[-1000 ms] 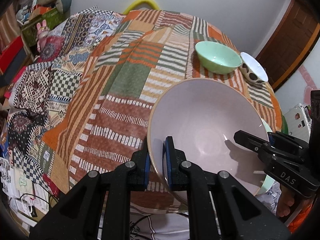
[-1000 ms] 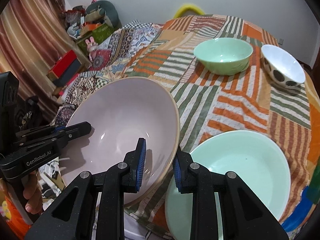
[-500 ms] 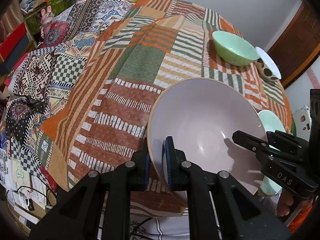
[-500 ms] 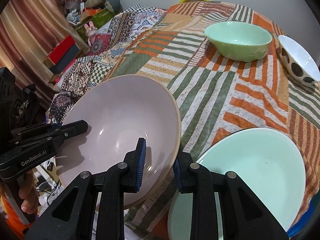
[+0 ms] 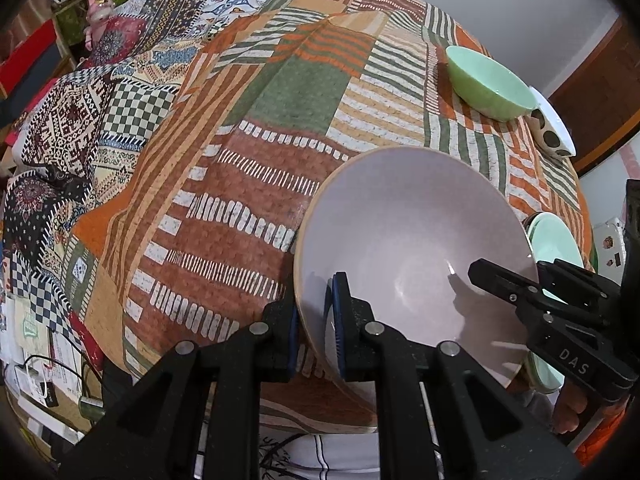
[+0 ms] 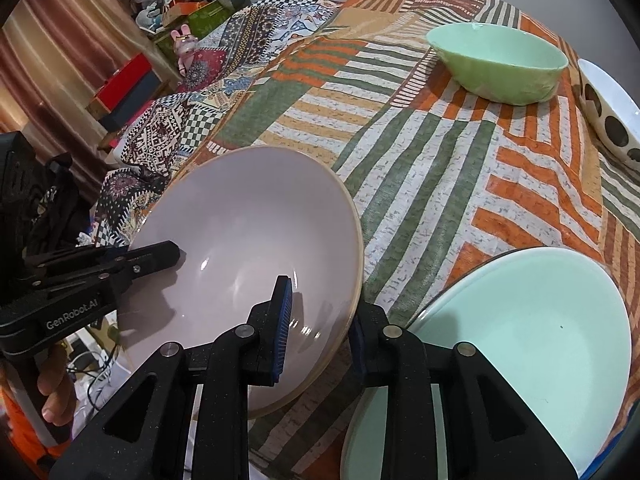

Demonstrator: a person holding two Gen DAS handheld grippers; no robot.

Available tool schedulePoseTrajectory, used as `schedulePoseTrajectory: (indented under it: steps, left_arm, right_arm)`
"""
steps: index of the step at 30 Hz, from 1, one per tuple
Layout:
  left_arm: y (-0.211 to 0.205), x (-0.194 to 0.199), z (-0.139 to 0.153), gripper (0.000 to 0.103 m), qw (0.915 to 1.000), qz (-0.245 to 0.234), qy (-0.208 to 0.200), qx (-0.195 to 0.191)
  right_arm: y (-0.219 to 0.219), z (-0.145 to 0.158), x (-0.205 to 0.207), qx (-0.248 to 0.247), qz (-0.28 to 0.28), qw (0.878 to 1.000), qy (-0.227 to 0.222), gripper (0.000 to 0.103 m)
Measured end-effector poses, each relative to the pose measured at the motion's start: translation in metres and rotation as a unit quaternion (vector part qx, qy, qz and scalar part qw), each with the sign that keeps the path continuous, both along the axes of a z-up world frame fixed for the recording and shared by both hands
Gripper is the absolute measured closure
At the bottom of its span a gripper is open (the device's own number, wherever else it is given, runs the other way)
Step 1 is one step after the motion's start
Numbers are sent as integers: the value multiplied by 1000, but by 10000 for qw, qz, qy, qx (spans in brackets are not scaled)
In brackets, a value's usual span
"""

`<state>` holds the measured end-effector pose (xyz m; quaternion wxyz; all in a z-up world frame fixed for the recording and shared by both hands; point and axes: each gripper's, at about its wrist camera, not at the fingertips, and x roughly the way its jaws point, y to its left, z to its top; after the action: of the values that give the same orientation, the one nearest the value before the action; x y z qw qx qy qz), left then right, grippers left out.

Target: Organize plates and bowls

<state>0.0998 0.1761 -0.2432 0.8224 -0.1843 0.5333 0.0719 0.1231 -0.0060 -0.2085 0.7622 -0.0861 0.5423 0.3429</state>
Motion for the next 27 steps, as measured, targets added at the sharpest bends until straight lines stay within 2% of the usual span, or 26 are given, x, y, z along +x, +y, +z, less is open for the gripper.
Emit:
schedulePoseTrajectory:
  steps: [6,8,11,13,16,19,22,27]
  left_arm:
    - [-1,-1,1,89,10000,7,74,40]
    - [-1,-3,7,85,9999,42,18,150]
    - [1,-5,23,75,9994,129,-161,292]
    - [2,-6,34,64,9988,184,-289,347]
    - [0,-3,53,60,9975,206,-539,417]
    - [-6,2,70,56,9959,133,-773,456]
    - [-16,11,87,52,9936,40,-1027,465]
    - [-38,35,108,51,9898,-209,-1342,438]
  right_arm:
    - [-2,1,0,53,27,10000,8,77]
    - [-6,5,0,111,22,9999,-31,77]
    - [-12,17,-1,240,-4,9996,-162,76]
    - [-18,28,-1,315,-43,9990,-301,75]
    - [-30,42,1,442,-141,9977,-494,69]
    - [-43,56,4,579,-306,9955,-691,59]
    - [-57,66,9,657,-501,9930,-849,58]
    - [-86,79,24,776,-922,9873,-1031,54]
